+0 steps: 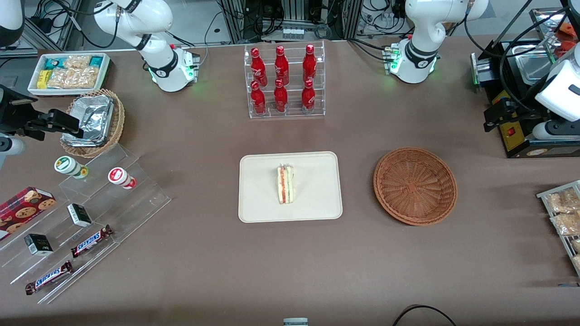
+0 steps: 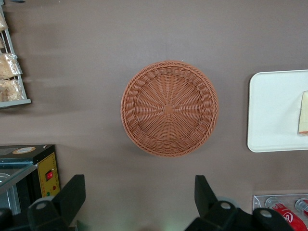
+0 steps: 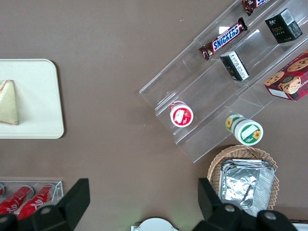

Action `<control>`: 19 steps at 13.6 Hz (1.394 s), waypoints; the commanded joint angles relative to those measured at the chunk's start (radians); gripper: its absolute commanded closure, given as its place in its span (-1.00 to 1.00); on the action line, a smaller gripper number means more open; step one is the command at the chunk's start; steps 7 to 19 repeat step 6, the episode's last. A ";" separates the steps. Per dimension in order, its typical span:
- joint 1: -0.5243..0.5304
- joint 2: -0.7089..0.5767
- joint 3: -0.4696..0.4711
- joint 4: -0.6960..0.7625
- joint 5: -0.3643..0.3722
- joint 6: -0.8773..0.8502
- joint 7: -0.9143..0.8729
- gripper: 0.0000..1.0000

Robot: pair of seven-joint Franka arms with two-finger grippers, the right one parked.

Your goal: Place sandwich from basket to tray

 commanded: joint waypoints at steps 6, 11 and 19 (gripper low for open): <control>0.032 0.001 -0.006 0.039 -0.002 -0.022 0.022 -0.99; 0.032 0.001 -0.006 0.039 -0.002 -0.022 0.022 -0.99; 0.032 0.001 -0.006 0.039 -0.002 -0.022 0.022 -0.99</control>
